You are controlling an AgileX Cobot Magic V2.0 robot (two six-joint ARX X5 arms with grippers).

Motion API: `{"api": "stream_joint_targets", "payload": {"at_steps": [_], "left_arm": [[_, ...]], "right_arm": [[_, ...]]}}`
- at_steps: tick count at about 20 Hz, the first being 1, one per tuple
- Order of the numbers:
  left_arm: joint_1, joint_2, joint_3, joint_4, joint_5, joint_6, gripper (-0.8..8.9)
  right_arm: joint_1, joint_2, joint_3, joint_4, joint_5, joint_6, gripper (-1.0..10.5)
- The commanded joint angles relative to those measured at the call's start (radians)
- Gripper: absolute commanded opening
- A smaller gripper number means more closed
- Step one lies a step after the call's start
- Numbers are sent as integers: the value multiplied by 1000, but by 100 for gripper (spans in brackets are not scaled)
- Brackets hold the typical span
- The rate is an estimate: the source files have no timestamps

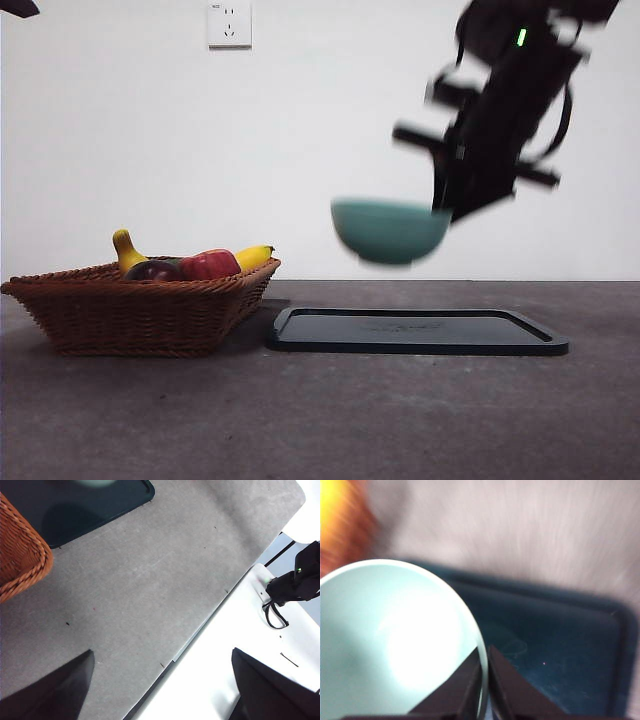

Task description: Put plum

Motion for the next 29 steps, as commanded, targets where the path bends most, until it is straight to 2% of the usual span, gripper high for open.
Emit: {"api": "stream_joint_targets", "payload": {"at_steps": [1,7,10,15,21,25,29], "left_arm": [[-5,3,19,4,5,15,432],[-5,3,19,5,5,15,432],[-5,3,19,5,5,15,432],[-5,3,19,5,5,15,432],[-5,3,19,4,5,15,432],[-5,3,19,4,5,15,432],[-5,3,19,4,5,15,432]], "right_arm": [[6,-79,25,-74,-1,-37,8],[54,-323,13,-340,2,-106,8],[87,-424,-47,-365,1,-106,8],[159,-528,-254,-284,1,-96,8],[241,-490,-463,-80,2,-38,8],[270,-401,-505,-1,9,-29,8],[281,-313,-505,28,53,-30,8]]}}
